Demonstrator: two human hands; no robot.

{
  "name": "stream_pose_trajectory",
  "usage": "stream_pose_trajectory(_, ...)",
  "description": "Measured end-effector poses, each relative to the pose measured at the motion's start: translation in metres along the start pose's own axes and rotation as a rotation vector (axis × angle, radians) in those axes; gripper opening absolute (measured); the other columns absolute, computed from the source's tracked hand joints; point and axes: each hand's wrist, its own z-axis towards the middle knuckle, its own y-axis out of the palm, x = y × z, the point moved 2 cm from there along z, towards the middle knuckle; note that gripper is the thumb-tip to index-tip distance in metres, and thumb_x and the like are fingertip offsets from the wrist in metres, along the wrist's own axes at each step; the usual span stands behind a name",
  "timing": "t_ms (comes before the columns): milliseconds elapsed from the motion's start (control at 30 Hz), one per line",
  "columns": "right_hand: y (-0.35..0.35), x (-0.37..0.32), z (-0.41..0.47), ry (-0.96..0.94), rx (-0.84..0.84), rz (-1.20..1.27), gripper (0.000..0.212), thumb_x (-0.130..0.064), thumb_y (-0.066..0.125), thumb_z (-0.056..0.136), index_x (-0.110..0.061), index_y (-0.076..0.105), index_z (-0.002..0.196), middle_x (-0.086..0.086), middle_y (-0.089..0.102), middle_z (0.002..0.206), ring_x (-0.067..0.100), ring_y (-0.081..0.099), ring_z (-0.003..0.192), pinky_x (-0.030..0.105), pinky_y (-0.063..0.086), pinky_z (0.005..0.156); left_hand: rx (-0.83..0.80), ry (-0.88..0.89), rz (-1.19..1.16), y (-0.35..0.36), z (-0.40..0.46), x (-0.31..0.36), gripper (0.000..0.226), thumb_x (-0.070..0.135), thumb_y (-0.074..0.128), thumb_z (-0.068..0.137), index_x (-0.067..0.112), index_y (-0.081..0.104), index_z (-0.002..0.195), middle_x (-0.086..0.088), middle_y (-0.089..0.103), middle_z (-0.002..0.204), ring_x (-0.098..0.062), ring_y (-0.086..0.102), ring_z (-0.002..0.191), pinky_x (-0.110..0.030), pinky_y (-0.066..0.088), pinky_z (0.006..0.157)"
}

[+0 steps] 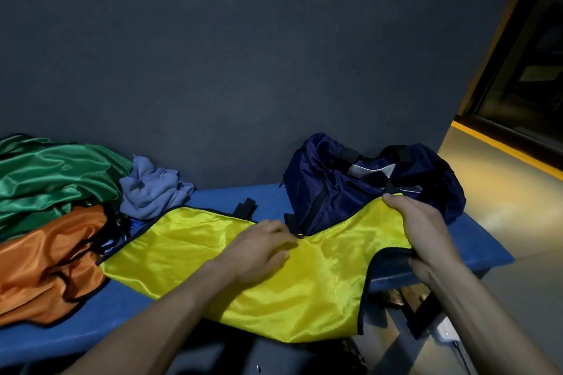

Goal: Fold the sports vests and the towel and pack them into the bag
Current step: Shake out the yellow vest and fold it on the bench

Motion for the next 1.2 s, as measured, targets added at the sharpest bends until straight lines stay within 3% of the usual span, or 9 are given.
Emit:
stream_pose_trajectory(133,0.073,-0.021,-0.014,0.052,-0.298,0.029,0.014,-0.014,0.062,0.097,-0.012,0.065,0.083,0.005,0.057,0.064,0.015,0.058,0.055,0.033,0.056,0.054,0.087,-0.184,0.058,-0.046,-0.039,-0.061,0.036,0.05,0.044,0.101,0.035,0.058,0.13,0.013,0.051,0.115,-0.01,0.051,0.107,-0.037,0.049,0.09)
stream_pose_trajectory(300,0.178,-0.012,-0.012,0.073,-0.399,0.027,0.018,-0.007,0.061,0.097,-0.016,0.052,0.084,0.004,0.045,0.059,0.01,0.045,0.038,0.025,0.046,0.037,-0.301,-0.427,0.185,-0.027,-0.086,-0.104,0.072,0.08,0.02,0.094,0.049,0.008,0.158,0.008,0.007,0.169,-0.025,0.004,0.154,-0.054,0.006,0.124)
stream_pose_trajectory(367,0.211,0.0,-0.007,0.033,-0.365,-0.053,0.011,-0.005,0.062,0.095,-0.013,0.056,0.095,0.006,0.054,0.064,0.012,0.051,0.036,0.025,0.047,0.037,-0.231,-0.431,0.126,-0.026,-0.091,-0.113,0.072,0.079,0.026,0.094,0.048,0.012,0.158,0.007,0.008,0.169,-0.023,0.004,0.155,-0.052,0.006,0.124)
stream_pose_trajectory(467,0.259,0.017,0.002,-0.031,-0.375,-0.216,0.014,-0.007,0.06,0.093,-0.015,0.063,0.105,0.01,0.063,0.074,0.017,0.058,0.038,0.029,0.051,0.041,0.174,-0.419,-0.189,-0.055,-0.095,-0.123,0.042,0.059,0.047,0.1,0.034,0.059,0.133,0.015,0.06,0.13,-0.008,0.053,0.121,-0.033,0.044,0.1)
stream_pose_trajectory(567,0.31,0.041,0.015,-0.065,-0.423,-0.411,0.017,-0.013,0.057,0.093,-0.012,0.063,0.109,0.009,0.071,0.069,0.025,0.069,0.047,0.033,0.055,0.045,0.458,-0.664,-0.842,-0.077,-0.1,-0.136,0.031,0.036,0.049,0.106,0.02,0.067,0.087,0.012,0.067,0.071,-0.011,0.066,0.073,-0.024,0.052,0.068)
stream_pose_trajectory(667,0.347,0.069,0.018,0.011,-0.64,-0.542,0.042,-0.027,0.057,0.1,-0.015,0.043,0.138,0.014,0.074,0.089,0.03,0.074,0.066,0.041,0.058,0.06,0.402,-0.915,-1.157,-0.074,-0.1,-0.149,0.045,0.056,0.044,0.103,0.021,0.072,0.107,-0.004,0.074,0.085,-0.023,0.072,0.084,-0.037,0.06,0.075)
stream_pose_trajectory(800,0.323,0.091,0.027,-0.021,-0.756,-0.597,0.061,-0.033,0.056,0.103,-0.025,0.027,0.156,0.007,0.071,0.097,0.03,0.074,0.08,0.042,0.059,0.067,0.273,-0.949,-0.987,-0.064,-0.099,-0.166,0.04,0.06,0.057,0.095,0.025,0.071,0.106,-0.003,0.073,0.109,-0.021,0.067,0.102,-0.04,0.055,0.093)
stream_pose_trajectory(1033,0.214,0.087,0.043,-0.74,-0.592,-1.125,0.016,-0.026,0.062,0.098,-0.024,0.068,0.113,-0.016,0.065,0.096,0.005,0.059,0.088,0.023,0.048,0.075,0.267,-0.922,-0.389,-0.055,-0.084,-0.163,0.035,0.039,0.063,0.098,0.005,0.065,0.103,-0.011,0.067,0.088,-0.029,0.064,0.086,-0.035,0.042,0.065)
stream_pose_trajectory(1200,0.187,0.099,0.048,-0.733,-0.541,-1.262,0.014,-0.031,0.062,0.098,-0.027,0.069,0.11,-0.013,0.065,0.106,0.012,0.054,0.099,0.033,0.047,0.086,0.412,-1.017,-0.421,-0.064,-0.085,-0.167,0.033,0.033,0.052,0.104,0.007,0.06,0.084,-0.006,0.058,0.073,-0.027,0.056,0.073,-0.034,0.036,0.06)
